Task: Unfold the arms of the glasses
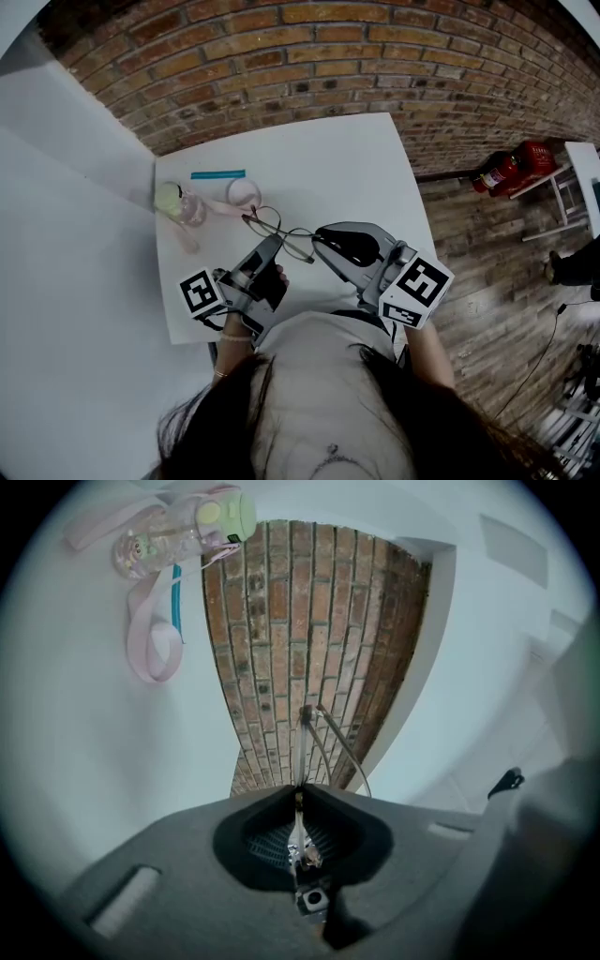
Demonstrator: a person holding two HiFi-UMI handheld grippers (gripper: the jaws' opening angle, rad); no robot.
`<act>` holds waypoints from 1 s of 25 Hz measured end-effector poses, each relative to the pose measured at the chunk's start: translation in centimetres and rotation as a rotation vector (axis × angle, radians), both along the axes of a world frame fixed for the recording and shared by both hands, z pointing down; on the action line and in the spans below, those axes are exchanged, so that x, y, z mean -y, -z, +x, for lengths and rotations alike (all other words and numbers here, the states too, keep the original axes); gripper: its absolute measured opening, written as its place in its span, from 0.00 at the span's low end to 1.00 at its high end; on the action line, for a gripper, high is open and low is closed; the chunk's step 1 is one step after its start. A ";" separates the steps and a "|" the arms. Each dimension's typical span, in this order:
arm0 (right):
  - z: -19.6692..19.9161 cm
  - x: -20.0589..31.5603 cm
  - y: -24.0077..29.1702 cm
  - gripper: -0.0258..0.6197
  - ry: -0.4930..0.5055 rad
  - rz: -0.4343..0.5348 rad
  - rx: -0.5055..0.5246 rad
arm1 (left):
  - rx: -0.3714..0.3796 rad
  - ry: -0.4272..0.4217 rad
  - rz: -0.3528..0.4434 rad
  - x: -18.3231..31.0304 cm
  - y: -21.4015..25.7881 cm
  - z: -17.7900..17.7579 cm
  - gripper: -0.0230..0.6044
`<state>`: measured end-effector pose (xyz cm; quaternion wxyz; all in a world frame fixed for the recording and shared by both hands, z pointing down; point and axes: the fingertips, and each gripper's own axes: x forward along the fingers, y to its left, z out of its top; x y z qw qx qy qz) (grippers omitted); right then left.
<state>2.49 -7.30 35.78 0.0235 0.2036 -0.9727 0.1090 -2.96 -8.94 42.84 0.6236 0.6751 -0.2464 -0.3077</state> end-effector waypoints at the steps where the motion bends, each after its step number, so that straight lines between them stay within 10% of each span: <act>1: 0.1 0.1 0.2 0.11 -0.003 0.001 0.002 | 0.002 -0.003 -0.001 0.0 -0.1 0.1 0.07; 25: 0.1 1.6 2.9 0.11 -0.022 0.052 0.020 | 0.030 -0.070 -0.011 -0.1 -0.6 1.5 0.07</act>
